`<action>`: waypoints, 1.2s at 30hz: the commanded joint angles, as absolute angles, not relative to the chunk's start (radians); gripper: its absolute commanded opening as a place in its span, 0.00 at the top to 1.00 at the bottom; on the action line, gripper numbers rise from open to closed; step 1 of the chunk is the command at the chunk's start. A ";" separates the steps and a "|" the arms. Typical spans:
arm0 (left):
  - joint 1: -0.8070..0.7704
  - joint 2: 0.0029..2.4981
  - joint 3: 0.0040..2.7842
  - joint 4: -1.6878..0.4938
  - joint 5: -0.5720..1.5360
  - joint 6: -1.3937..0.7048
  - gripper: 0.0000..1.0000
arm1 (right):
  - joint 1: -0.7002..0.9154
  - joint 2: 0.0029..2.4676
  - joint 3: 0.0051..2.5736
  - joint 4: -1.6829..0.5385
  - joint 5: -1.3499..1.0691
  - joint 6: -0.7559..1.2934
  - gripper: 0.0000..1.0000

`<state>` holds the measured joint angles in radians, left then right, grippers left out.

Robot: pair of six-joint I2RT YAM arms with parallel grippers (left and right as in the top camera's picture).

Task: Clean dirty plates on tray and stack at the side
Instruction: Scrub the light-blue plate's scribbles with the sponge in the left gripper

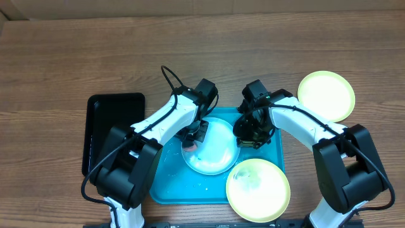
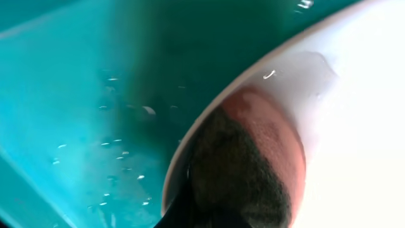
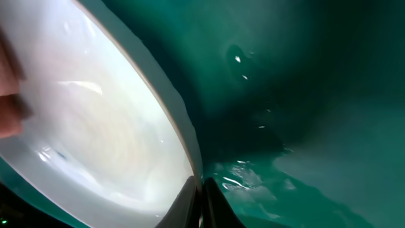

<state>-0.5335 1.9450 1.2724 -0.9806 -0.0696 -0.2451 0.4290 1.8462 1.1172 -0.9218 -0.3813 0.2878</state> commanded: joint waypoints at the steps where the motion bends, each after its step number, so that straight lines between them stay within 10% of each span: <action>1: -0.551 1.975 1.259 -0.982 0.031 -0.160 0.96 | 0.420 1.843 1.114 -0.925 -0.346 0.288 0.96; 36: -0.668 1.974 1.259 -0.928 0.290 0.030 0.96 | 0.419 1.843 1.114 -0.933 -0.346 0.288 0.96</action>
<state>-0.6594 1.9511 1.2686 -0.8993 0.2878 0.0257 0.4206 1.8462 1.1168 -0.9386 -0.3367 0.2859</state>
